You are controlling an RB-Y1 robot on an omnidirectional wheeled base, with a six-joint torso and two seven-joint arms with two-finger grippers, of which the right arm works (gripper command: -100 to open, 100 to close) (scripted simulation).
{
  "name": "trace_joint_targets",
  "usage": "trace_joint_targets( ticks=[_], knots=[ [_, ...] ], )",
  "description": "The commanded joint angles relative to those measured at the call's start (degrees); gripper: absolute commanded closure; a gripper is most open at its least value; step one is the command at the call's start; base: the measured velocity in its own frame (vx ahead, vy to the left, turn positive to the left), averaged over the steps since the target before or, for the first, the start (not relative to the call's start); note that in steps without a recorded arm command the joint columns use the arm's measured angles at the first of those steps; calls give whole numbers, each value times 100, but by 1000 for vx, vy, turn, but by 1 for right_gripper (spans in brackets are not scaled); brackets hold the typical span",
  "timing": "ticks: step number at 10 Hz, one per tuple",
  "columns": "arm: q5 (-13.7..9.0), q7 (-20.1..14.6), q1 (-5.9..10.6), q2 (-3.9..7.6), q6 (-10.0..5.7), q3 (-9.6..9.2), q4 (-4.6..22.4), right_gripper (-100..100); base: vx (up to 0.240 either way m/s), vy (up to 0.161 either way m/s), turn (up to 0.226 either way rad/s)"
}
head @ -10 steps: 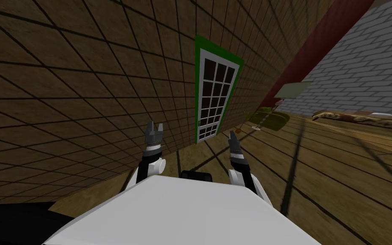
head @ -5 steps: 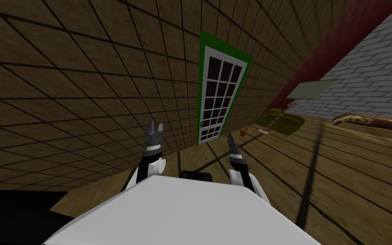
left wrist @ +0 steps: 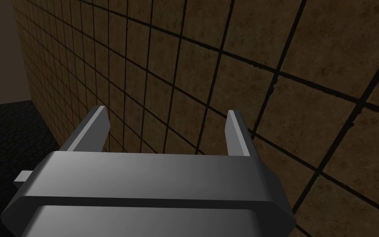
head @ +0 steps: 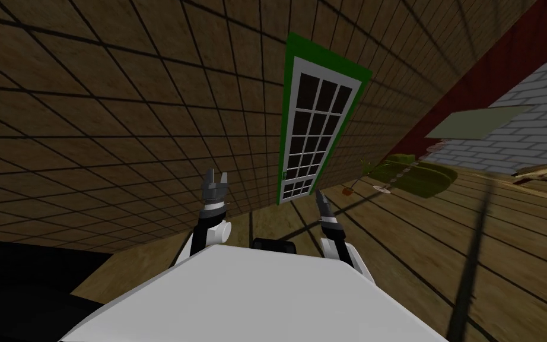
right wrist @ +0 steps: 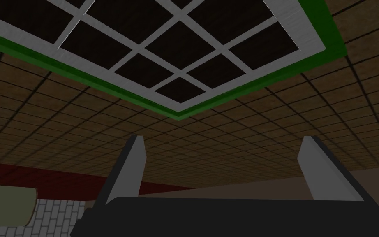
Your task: Pull the door open
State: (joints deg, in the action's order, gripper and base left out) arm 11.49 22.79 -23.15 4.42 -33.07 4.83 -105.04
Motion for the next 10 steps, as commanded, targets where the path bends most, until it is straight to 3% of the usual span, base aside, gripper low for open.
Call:
trace_joint_targets(
  ticks=[1,10],
  knots=[
    [82,257,102,-6,-81,79,286,-100,89,-27,117],
    [517,1594,578,-8,-532,580,1843,-100,96,-31,152]
  ],
)
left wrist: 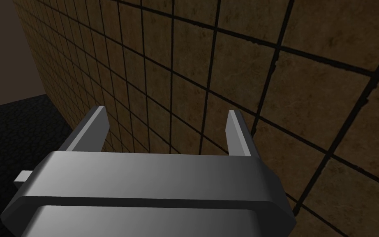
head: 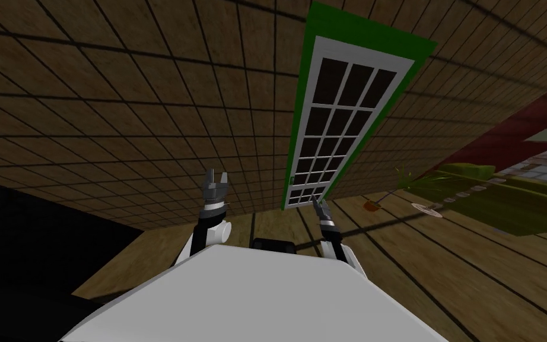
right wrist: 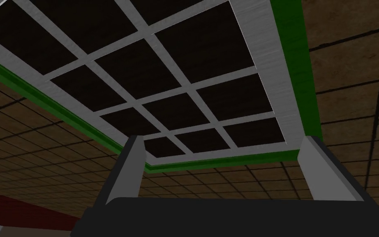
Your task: Pull the door open
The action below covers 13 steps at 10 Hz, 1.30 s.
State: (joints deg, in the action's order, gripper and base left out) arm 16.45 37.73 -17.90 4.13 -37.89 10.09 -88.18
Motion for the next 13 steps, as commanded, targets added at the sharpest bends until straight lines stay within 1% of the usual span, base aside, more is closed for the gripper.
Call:
trace_joint_targets(
  ticks=[1,2,10,11,13],
  knots=[
    [70,250,106,14,-101,110,286,-100,82,-41,160],
    [70,250,106,14,-101,110,331,-100,61,-33,58],
    [444,1402,516,-82,-490,541,1667,-100,82,-40,141],
    [444,1402,516,-82,-490,541,1668,-100,54,-42,40],
    [531,1668,611,-116,-580,641,1977,-100,58,-41,110]
  ],
)
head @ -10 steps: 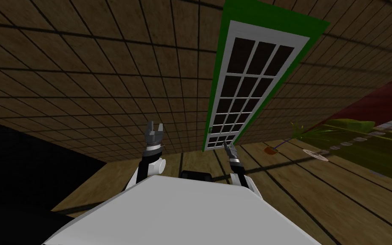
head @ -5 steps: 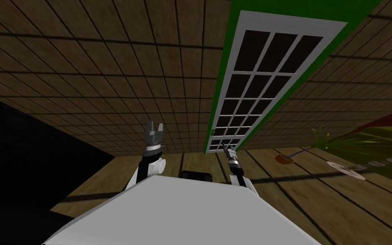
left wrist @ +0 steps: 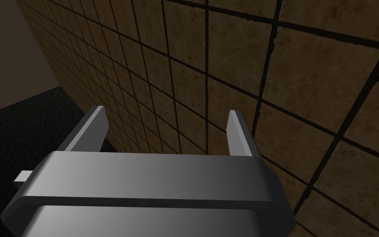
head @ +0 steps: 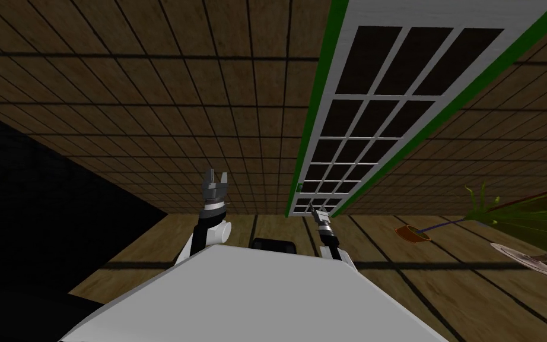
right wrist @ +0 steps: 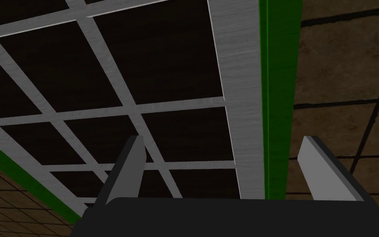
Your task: Pull the door open
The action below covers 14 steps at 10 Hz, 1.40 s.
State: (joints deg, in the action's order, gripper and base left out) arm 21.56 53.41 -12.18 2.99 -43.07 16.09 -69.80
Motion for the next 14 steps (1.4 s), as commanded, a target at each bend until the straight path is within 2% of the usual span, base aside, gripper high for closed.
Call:
trace_joint_targets(
  ticks=[1,9,10,14],
  knots=[
    [60,225,83,-22,-104,87,283,-100,71,-44,140],
    [339,1082,388,-188,-393,408,1278,-100,71,-51,110],
    [394,1252,449,-230,-450,472,1475,-100,69,-57,127],
    [493,1558,558,-322,-553,586,1830,-100,62,-63,85]
  ],
)
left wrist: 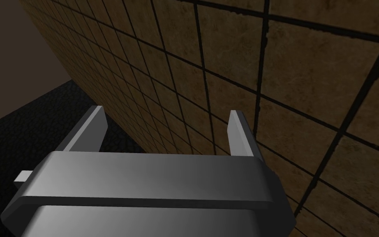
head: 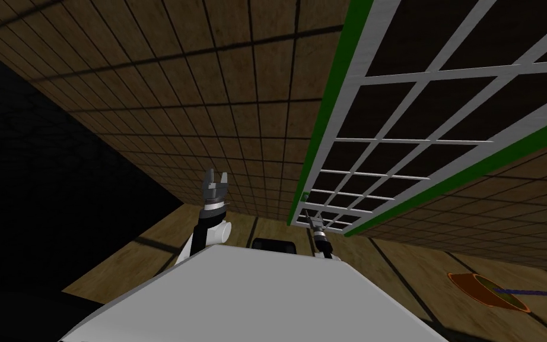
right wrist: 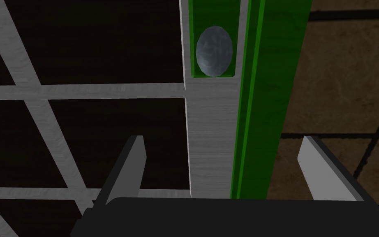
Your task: Pull the door open
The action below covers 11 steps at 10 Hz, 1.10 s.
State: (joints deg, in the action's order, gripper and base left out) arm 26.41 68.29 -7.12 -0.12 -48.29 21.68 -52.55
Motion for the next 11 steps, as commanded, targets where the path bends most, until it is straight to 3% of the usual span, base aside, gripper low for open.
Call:
trace_joint_targets(
  ticks=[1,2,3,6,8,9,11],
  knots=[
    [27,128,72,-31,-51,49,172,-100,36,-42,57],
    [13,78,53,-15,-39,35,128,-100,15,-17,13],
    [-38,43,45,158,-114,110,220,-100,69,47,96],
    [-161,-82,13,436,-250,264,395,-100,180,91,122],
    [-161,-82,13,436,-250,264,395,-100,108,16,22],
    [-240,-161,-6,562,-328,354,505,-100,147,6,125],
    [-309,-230,-21,649,-390,428,600,-100,182,-9,109]
  ],
)
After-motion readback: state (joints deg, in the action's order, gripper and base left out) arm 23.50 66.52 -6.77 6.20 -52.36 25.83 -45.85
